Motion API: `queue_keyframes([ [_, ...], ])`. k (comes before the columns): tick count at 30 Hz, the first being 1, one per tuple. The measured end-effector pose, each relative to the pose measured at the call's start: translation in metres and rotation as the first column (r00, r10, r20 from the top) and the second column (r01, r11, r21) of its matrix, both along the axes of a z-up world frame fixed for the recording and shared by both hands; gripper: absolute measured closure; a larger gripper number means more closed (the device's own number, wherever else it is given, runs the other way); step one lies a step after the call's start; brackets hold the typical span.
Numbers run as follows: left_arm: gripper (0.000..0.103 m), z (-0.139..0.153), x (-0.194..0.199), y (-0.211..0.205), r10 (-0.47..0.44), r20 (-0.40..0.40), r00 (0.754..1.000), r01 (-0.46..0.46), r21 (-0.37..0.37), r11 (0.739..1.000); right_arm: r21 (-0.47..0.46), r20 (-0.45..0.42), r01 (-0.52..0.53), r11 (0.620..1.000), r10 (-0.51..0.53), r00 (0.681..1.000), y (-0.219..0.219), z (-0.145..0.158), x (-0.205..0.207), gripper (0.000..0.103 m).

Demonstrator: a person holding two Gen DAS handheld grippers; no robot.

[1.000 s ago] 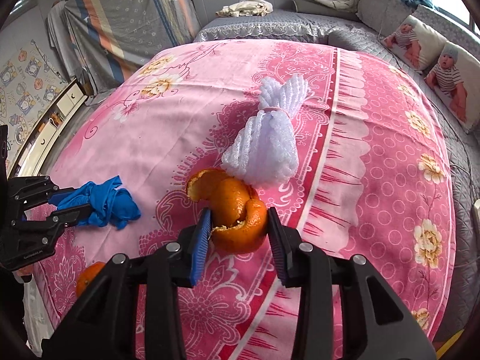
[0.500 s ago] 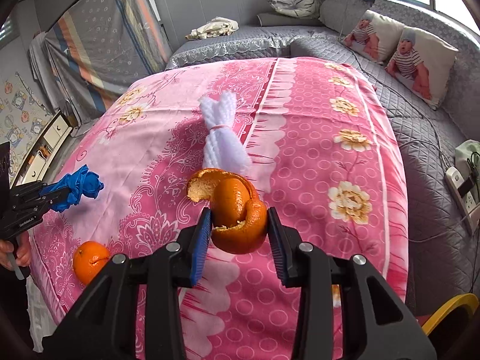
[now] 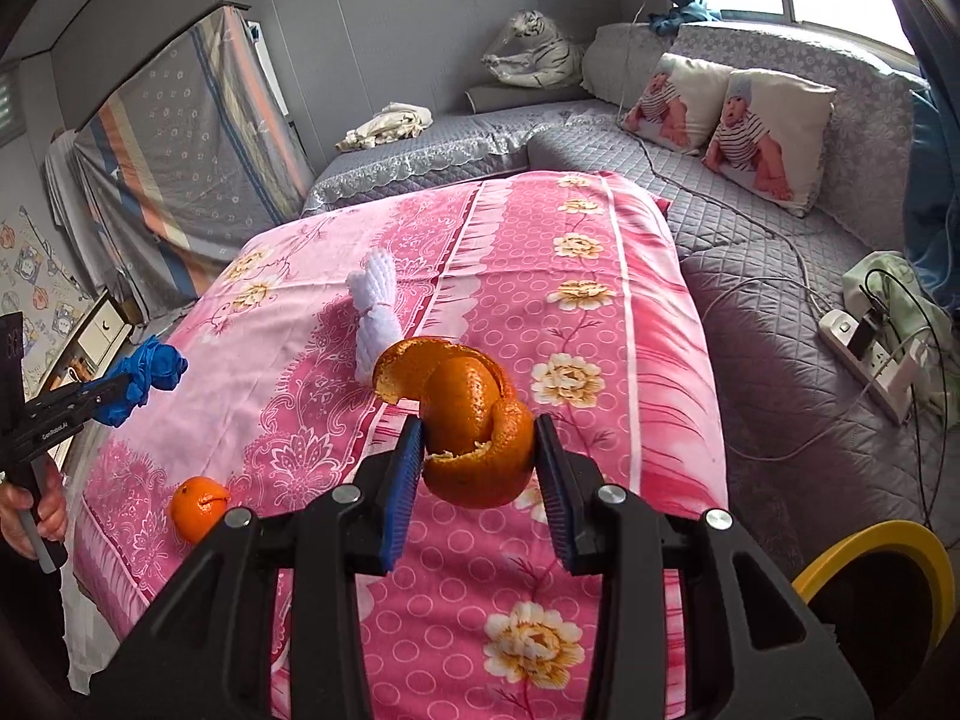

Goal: Collect trash
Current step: 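Carry the orange peel and blue gloves in both grippers over the bin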

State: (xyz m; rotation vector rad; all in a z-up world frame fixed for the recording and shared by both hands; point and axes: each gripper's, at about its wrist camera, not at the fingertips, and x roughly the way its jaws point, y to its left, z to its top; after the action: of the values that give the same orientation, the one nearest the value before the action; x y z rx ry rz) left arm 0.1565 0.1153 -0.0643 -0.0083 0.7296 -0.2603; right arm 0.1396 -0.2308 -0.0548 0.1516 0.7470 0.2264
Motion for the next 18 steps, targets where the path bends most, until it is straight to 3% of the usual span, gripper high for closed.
queue_keyframes([
  [11, 0.081, 0.047, -0.029, -0.074, -0.118, 0.128, 0.985, 0.120, -0.012, 0.993, 0.073, 0.046, 0.131, 0.989, -0.134, 0.990, -0.061, 0.008, -0.047, 0.068],
  [18, 0.081, 0.065, -0.046, -0.136, -0.265, 0.175, 0.948, 0.270, -0.004, 0.963, 0.107, 0.068, 0.245, 0.964, -0.253, 0.965, -0.111, 0.009, -0.081, 0.068],
])
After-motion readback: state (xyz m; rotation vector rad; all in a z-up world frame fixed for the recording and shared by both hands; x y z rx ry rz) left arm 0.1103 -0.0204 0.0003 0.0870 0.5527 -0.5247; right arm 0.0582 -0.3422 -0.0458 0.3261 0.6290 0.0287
